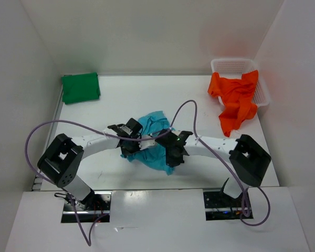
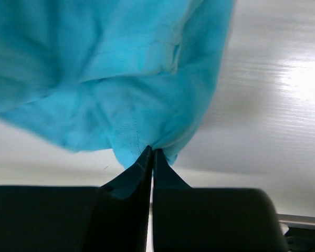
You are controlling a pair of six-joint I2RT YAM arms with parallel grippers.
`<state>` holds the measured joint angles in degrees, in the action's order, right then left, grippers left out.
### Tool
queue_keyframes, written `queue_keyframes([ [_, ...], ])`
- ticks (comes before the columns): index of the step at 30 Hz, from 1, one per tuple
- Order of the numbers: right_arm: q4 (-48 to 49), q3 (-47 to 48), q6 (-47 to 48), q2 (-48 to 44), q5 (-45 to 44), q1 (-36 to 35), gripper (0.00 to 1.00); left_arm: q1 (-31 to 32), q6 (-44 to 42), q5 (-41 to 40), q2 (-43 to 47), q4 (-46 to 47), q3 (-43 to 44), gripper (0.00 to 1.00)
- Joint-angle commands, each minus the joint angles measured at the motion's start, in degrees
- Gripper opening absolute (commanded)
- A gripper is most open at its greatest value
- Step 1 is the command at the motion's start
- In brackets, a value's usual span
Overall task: Fold and stack the t-shirts
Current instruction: Flatten out the tshirt
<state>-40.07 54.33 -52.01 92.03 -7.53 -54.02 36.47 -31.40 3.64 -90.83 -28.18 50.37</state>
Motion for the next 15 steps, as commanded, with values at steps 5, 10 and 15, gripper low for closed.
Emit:
queue_keyframes([
  [5, -2.37, 14.89, 6.91, -18.01, -1.61, 5.76, 0.0, -11.49, -1.55, 3.83, 15.29, -12.85, 14.26, 0.0],
  [10, -8.07, 26.51, 10.08, -25.31, -8.71, 10.6, 0.0, -19.67, -2.88, 3.92, 19.19, -21.81, 31.7, 0.0],
  [15, -11.07, 36.37, 11.84, -29.27, -17.6, 10.6, 0.0, -25.12, -2.36, 5.33, 20.86, -25.6, 41.55, 0.0],
])
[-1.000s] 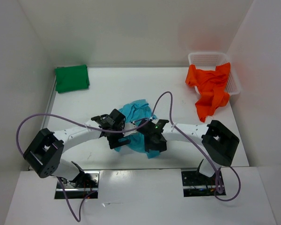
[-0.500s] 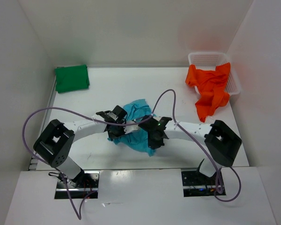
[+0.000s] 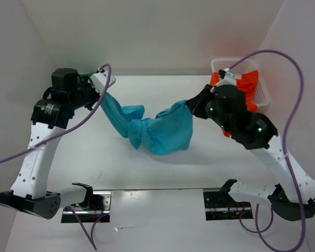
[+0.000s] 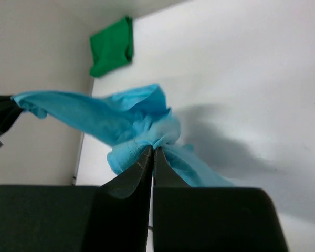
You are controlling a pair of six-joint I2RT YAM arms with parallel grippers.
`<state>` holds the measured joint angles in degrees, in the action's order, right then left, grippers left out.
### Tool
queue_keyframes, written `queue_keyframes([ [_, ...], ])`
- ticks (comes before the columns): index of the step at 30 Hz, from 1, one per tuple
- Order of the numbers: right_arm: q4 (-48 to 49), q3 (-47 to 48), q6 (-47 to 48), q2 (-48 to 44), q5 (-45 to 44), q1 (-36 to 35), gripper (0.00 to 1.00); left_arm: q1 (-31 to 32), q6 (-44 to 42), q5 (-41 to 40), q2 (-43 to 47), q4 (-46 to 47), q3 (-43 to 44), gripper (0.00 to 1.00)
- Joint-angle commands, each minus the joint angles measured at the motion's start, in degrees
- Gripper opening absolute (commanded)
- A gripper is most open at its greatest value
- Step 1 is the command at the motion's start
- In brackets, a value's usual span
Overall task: Fold and stack the t-shirts
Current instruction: Flatten out the tshirt
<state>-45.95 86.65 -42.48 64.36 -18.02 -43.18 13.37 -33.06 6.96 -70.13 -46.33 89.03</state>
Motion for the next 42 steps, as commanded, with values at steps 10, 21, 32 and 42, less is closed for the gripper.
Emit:
queue_keyframes([
  [10, -6.34, 11.96, 7.23, -8.11, -15.82, -0.24, 0.0, -12.22, -1.65, -6.69, 2.36, -6.94, 16.17, 0.0],
  [21, 1.38, 4.39, 14.52, -3.65, -8.63, 10.46, 0.0, -13.28, -0.43, -10.04, 2.55, 2.55, 3.78, 0.0],
  [32, 2.89, 17.25, 19.46, 7.02, 2.96, 16.55, 0.0, -11.09, -5.77, 2.16, -1.08, -1.47, 9.61, 0.12],
  [42, 8.16, -24.5, 8.74, -5.11, 21.89, 16.55, 0.0, -7.39, -26.72, 13.97, 9.48, -20.96, -25.74, 0.86],
])
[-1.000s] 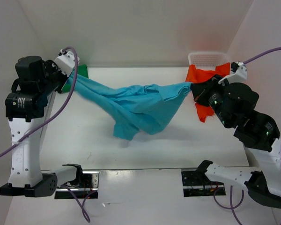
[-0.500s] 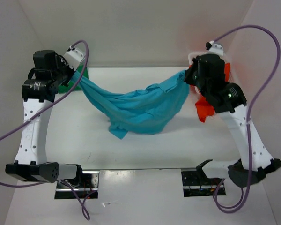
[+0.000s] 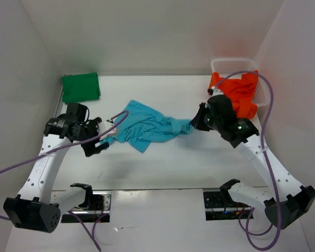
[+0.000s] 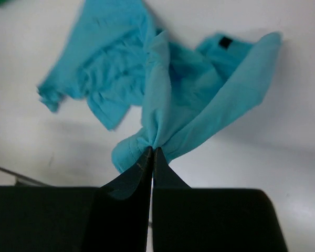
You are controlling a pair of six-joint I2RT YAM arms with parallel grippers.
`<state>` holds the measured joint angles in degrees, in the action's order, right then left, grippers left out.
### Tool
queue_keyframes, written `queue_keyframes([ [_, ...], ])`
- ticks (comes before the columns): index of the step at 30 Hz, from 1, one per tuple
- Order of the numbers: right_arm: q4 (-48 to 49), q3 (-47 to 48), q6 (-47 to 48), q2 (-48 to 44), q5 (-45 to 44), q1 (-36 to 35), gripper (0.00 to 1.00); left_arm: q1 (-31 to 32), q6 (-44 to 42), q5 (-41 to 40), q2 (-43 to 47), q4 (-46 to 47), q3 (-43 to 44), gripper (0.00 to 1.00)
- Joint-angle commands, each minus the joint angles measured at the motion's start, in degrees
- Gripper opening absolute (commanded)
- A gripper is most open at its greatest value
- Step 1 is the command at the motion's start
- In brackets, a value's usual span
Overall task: Fold and stack the t-shirts
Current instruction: Flatten out the tshirt
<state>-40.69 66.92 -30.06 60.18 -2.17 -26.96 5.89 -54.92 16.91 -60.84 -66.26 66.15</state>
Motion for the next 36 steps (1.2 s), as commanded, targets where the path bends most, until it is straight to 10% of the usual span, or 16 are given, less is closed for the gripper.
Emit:
queue_keyframes([
  [1, 2.89, -5.91, -3.69, -0.94, 6.56, 0.33, 0.0, 0.09, -2.59, 3.05, 0.19, 2.42, -3.56, 0.91],
  [6, 3.51, -9.51, -3.69, -0.94, 6.57, 0.33, 0.0, 0.09, 14.52, 0.32, -9.54, 23.15, -0.51, 0.94],
  [17, 4.56, -11.9, -5.26, 1.42, 6.04, 0.33, 0.0, 4.12, 32.5, 3.92, -47.33, 33.64, 31.04, 0.98],
  [36, 1.66, -5.22, -2.54, 11.18, 3.59, 0.33, 0.0, 5.36, 44.63, -0.91, -82.34, 26.71, 65.16, 0.98],
])
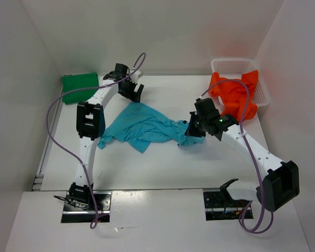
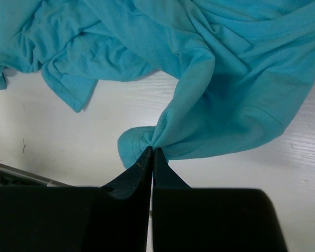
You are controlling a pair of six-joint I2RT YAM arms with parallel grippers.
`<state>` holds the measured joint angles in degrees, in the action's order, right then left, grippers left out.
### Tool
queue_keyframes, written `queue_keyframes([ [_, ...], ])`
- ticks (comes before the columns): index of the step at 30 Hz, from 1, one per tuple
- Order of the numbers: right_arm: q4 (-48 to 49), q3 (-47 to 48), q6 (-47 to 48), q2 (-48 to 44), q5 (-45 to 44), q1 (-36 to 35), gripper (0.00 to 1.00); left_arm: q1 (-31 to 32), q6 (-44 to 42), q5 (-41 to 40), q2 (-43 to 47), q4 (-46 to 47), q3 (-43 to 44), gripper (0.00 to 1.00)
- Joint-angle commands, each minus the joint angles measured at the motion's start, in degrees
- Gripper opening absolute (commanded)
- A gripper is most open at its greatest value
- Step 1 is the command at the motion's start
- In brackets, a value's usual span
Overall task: Fold and stack the t-shirts
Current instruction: Flatten out the tshirt
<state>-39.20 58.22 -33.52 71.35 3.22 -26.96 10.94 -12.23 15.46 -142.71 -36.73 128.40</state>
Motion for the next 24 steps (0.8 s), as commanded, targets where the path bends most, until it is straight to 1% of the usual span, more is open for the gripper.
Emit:
queue_keyframes([
  [1, 0.18, 3.48, 0.91, 0.02, -1.82, 0.33, 0.0, 0.31, 1.95, 0.53, -0.46, -2.82, 1.34, 0.97],
  [5, -0.35, 4.1, 0.91, 0.02, -2.34, 0.33, 0.0, 1.53, 1.33, -0.16, 0.24, -1.6, -3.32, 0.9],
  [6, -0.35, 4.1, 0.91, 0.02, -2.87, 0.33, 0.0, 2.24, 0.63, -0.17, 0.24, -1.59, -3.33, 0.83],
  [9, -0.88, 4.1, 0.91, 0.02, -2.87, 0.33, 0.0, 3.56, 0.1, -2.01, -1.16, -1.59, -4.03, 0.73],
  [13, -0.88, 4.1, 0.91, -0.51, -3.4, 0.33, 0.0, 4.18, -0.43, -2.02, -5.28, -4.23, 2.54, 0.58],
  [14, -0.88, 4.1, 0.91, -0.51, -3.4, 0.33, 0.0, 4.18, -0.43, -2.02, -5.29, -5.01, 3.34, 0.35],
  [15, -0.88, 4.1, 1.43, -0.51, -3.4, 0.33, 0.0, 4.18, -0.43, -2.02, -5.29, -5.02, 3.35, 0.19],
  [16, -0.88, 4.62, 1.44, -0.51, -3.4, 0.33, 0.0, 3.48, -0.43, -1.41, -5.29, -5.02, 3.87, 0.07],
  [17, -0.88, 5.15, 1.96, -0.51, -3.4, 0.94, 0.0, 2.78, -0.43, -1.4, -4.68, -5.02, 3.88, 0.0],
  [20, -0.26, 9.44, 4.07, 1.59, -3.92, 2.61, 0.0, 1.11, -1.04, 1.49, 0.23, -5.02, 3.35, 0.0],
  [22, -1.22, 17.16, 6.69, 5.19, -5.15, 4.8, 0.0, -1.44, -1.04, 2.28, 5.5, -5.02, 5.45, 0.0],
  [23, -1.84, 23.98, 7.84, 6.59, -5.85, 5.51, 0.0, -2.49, -1.04, 2.81, 7.34, -5.02, 7.29, 0.0],
  [24, -2.37, 27.62, 8.98, 9.3, -6.82, 6.12, 0.0, -4.85, -0.43, 2.82, 10.41, -5.02, 9.74, 0.0],
])
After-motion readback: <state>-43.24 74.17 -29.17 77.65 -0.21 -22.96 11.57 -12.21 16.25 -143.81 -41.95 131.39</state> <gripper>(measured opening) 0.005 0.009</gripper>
